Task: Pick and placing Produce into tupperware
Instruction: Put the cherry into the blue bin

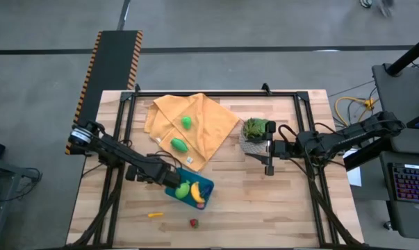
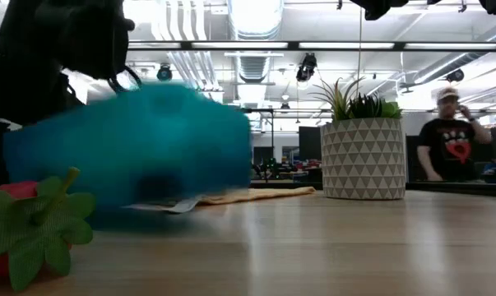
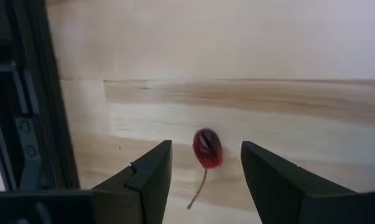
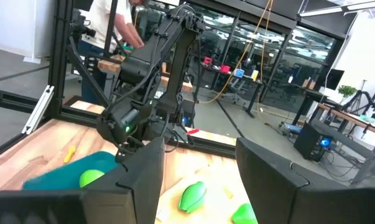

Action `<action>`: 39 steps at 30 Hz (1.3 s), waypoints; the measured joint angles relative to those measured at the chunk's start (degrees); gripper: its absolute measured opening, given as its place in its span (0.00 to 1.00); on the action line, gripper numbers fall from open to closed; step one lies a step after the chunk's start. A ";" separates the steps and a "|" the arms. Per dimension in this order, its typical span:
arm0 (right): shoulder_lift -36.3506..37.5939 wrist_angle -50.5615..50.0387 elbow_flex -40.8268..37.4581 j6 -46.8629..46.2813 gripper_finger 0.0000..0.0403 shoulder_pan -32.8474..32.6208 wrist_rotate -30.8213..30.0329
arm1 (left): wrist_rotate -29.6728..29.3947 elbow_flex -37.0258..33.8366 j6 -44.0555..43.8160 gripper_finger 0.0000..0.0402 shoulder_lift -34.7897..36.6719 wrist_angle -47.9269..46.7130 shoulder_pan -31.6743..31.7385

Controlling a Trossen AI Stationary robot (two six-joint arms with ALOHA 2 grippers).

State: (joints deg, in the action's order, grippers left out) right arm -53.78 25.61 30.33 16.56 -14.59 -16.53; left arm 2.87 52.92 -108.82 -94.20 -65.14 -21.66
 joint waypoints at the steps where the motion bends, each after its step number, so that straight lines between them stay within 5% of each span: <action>1: 0.00 0.00 0.00 -0.02 0.48 0.00 -0.01 | -0.01 -0.18 -0.11 0.44 -0.33 0.22 -0.04; 27: 0.00 -0.04 0.00 0.12 0.48 0.00 -0.02 | -1.09 0.95 0.81 0.44 2.52 -1.81 -1.51; 39: 0.00 -0.09 0.00 0.10 0.48 0.00 -0.02 | -3.35 0.92 -13.30 0.44 3.58 -1.34 -6.75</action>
State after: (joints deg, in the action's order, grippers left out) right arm -53.78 25.52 30.33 16.67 -14.59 -16.56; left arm -0.48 53.84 -122.12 -90.62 -66.48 -28.41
